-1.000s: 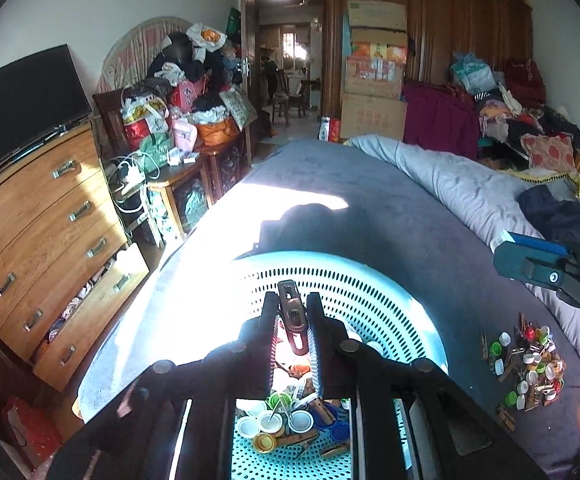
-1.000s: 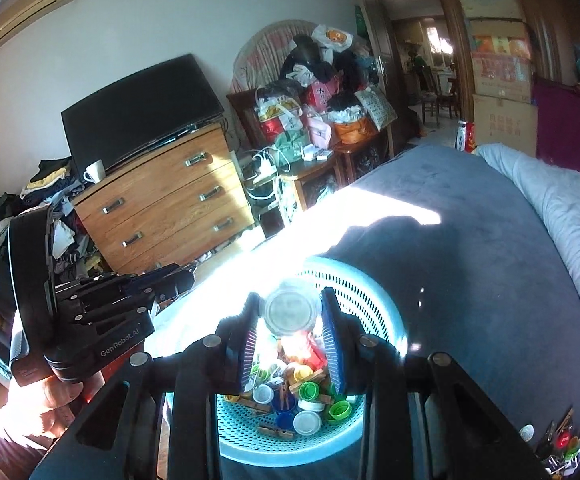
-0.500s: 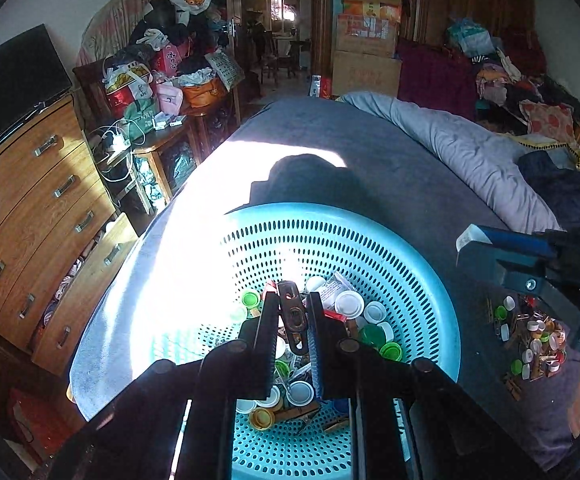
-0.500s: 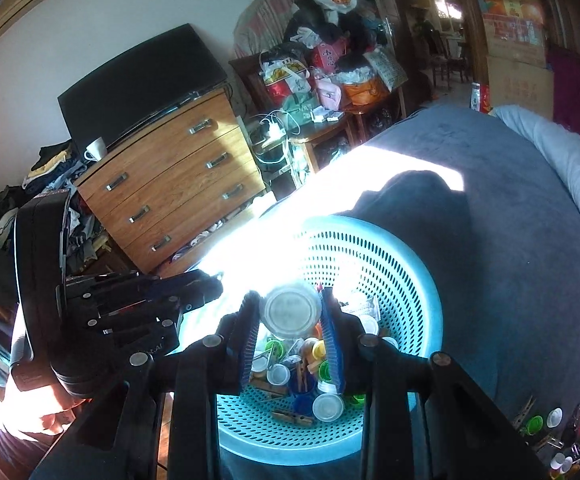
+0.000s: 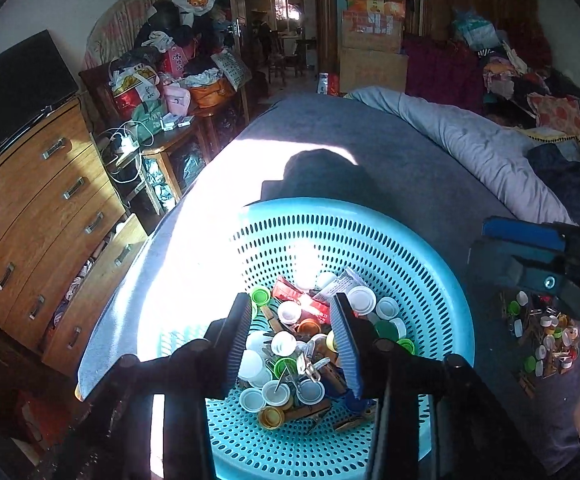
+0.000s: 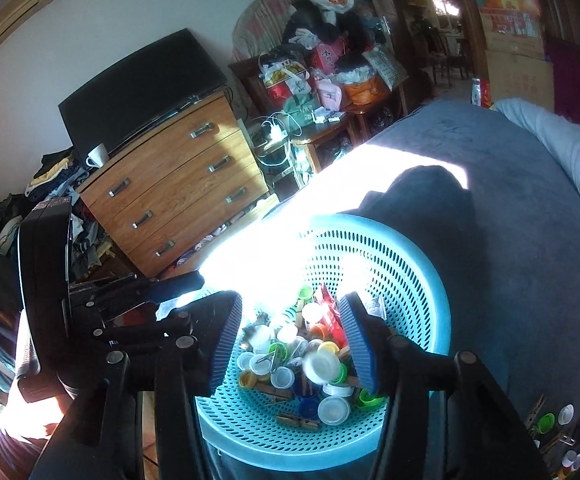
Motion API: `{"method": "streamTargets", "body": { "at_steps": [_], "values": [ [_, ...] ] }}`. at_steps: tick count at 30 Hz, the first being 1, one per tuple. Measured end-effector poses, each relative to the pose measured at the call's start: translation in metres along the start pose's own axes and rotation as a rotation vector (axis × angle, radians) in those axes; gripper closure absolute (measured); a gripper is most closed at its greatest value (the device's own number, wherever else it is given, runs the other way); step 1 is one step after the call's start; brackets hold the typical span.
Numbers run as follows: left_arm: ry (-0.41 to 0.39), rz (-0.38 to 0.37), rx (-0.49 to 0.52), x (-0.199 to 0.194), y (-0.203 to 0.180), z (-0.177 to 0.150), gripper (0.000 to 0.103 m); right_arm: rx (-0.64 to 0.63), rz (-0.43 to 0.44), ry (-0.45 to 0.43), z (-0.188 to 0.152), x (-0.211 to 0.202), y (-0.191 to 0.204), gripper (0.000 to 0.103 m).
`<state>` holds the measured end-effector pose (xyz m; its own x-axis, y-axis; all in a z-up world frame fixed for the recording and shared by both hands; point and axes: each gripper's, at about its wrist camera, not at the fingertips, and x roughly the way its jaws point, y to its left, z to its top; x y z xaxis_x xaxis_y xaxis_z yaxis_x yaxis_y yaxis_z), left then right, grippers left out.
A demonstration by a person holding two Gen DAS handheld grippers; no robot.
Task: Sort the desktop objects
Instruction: 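Carry clip and white cap over the teal basket and open both tools, then return both open tools over the pile on the bed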
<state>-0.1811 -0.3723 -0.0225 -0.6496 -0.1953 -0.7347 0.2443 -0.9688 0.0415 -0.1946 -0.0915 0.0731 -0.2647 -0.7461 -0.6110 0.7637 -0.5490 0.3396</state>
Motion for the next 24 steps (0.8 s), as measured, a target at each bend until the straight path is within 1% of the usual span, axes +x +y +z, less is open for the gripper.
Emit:
{"method": "streamTargets", "body": {
  "at_steps": [3, 5, 6, 7, 8, 9, 10, 13, 14, 16, 18, 20, 22, 23, 24],
  "values": [
    [-0.009, 0.01, -0.017, -0.006, 0.001, -0.001, 0.061, 0.002, 0.003, -0.031, -0.003, -0.013, -0.002, 0.052],
    [-0.014, -0.001, -0.016, -0.012, -0.003, -0.003, 0.061, 0.002, 0.001, -0.083, -0.011, -0.032, -0.002, 0.051],
    [-0.025, -0.013, -0.005, -0.018, -0.01, -0.005, 0.061, 0.001, -0.006, -0.123, -0.021, -0.047, -0.002, 0.044],
    [-0.038, -0.034, 0.01, -0.024, -0.018, -0.01, 0.059, 0.001, -0.014, -0.159, -0.036, -0.061, -0.002, 0.037],
    [-0.05, -0.067, 0.033, -0.031, -0.027, -0.014, 0.056, -0.002, -0.028, -0.186, -0.055, -0.074, -0.004, 0.023],
    [-0.06, -0.101, 0.06, -0.036, -0.04, -0.021, 0.047, -0.011, -0.052, -0.199, -0.078, -0.085, -0.006, 0.019],
    [-0.071, -0.126, 0.093, -0.041, -0.055, -0.029, 0.041, -0.022, -0.082, -0.198, -0.104, -0.095, -0.009, 0.017],
    [-0.087, -0.223, 0.223, -0.052, -0.114, -0.063, 0.034, 0.002, -0.167, -0.142, -0.187, -0.118, -0.03, 0.017],
    [-0.086, -0.258, 0.261, -0.051, -0.136, -0.076, 0.033, 0.025, -0.195, -0.121, -0.216, -0.127, -0.041, 0.017],
    [-0.062, -0.315, 0.327, -0.04, -0.178, -0.1, 0.032, 0.054, -0.265, -0.064, -0.27, -0.145, -0.063, 0.017],
    [-0.014, -0.335, 0.38, -0.015, -0.216, -0.12, 0.032, 0.106, -0.326, -0.006, -0.317, -0.161, -0.088, 0.017],
    [0.057, -0.329, 0.388, 0.019, -0.247, -0.134, 0.032, 0.175, -0.362, 0.023, -0.355, -0.18, -0.113, 0.018],
    [0.101, -0.36, 0.385, 0.044, -0.275, -0.144, 0.032, 0.244, -0.387, 0.018, -0.384, -0.2, -0.133, 0.018],
    [0.109, -0.379, 0.395, 0.052, -0.29, -0.148, 0.032, 0.281, -0.392, 0.005, -0.395, -0.208, -0.142, 0.018],
    [0.135, -0.401, 0.4, 0.059, -0.304, -0.151, 0.032, 0.313, -0.396, -0.007, -0.404, -0.214, -0.149, 0.018]
  ]
}}
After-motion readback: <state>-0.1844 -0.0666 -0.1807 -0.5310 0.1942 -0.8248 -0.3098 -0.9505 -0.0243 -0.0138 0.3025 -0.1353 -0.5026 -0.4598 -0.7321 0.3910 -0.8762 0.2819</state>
